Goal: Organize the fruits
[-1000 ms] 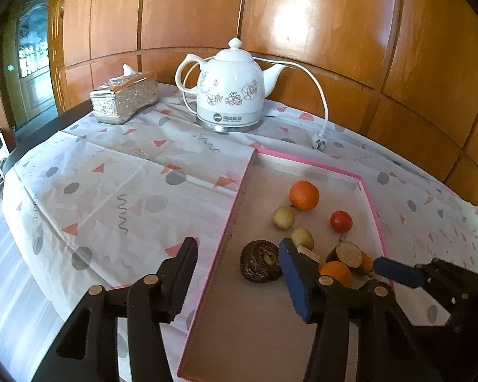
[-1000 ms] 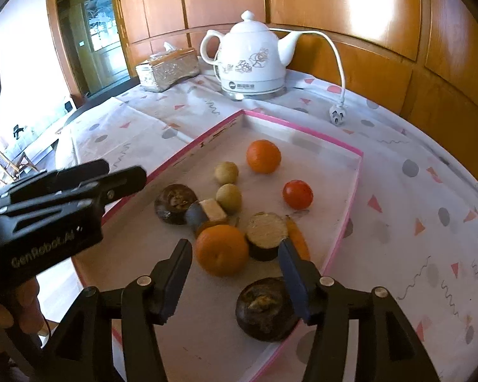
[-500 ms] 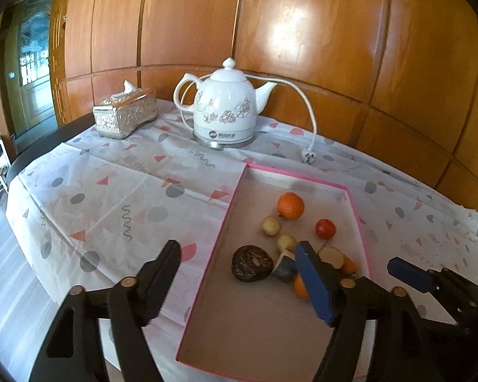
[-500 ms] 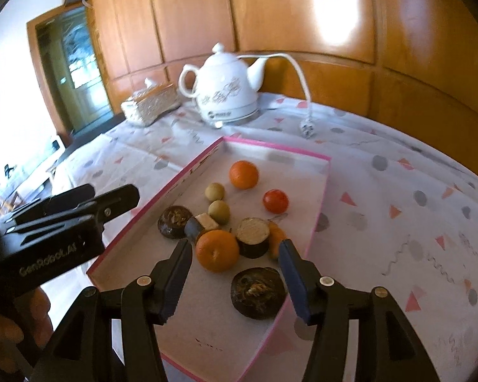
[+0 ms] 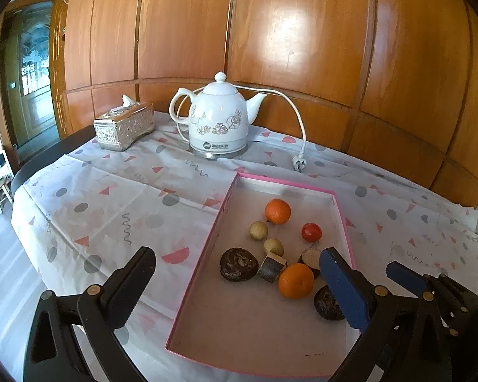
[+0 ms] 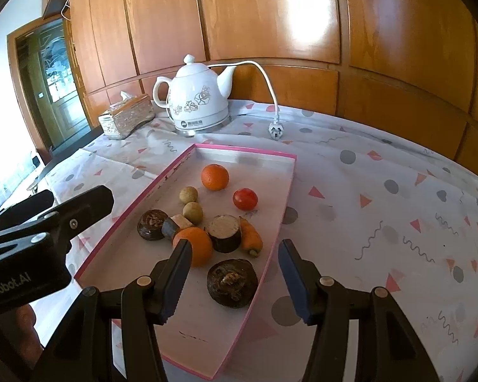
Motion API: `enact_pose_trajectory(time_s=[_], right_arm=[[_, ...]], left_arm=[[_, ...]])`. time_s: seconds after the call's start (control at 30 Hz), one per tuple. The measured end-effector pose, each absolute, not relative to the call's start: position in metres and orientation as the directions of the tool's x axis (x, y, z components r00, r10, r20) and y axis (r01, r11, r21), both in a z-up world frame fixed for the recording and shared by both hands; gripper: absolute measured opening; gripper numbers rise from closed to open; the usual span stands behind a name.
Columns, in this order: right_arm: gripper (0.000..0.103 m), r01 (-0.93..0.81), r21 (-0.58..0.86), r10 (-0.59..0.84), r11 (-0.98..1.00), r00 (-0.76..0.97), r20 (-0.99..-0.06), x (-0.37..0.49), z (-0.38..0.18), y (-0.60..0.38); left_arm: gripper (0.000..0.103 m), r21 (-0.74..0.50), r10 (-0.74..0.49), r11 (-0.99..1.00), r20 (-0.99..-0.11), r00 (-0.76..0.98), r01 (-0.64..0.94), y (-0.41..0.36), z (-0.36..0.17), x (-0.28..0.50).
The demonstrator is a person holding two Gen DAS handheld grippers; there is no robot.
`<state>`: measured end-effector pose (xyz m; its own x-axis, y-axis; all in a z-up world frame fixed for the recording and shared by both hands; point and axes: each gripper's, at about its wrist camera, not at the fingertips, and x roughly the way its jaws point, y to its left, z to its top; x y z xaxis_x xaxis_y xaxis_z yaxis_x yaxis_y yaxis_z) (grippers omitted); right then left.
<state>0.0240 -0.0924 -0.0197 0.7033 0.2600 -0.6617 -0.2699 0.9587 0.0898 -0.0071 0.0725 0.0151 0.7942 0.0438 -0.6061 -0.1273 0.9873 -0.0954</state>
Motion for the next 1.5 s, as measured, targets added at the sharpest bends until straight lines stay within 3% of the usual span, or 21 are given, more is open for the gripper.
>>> enact_pose_trajectory(time_s=[0.57,1.5], right_arm=[[0.057,-0.267,0.092,0.261,0.959,0.712,-0.652,0.0192,-0.0185,-0.0947],[0.057,-0.265,0.091,0.258,0.960,0.713,-0.652,0.0176,-0.0197,-0.0996]], left_arm=[[0.103,-0.043,0.106,0.986,-0.587,0.802,-0.161,0.0687,0.0176,-0.0124],[0.103,-0.067,0.074,0.988,-0.588,0.805,-0.140,0.0653,0.0186,-0.0155]])
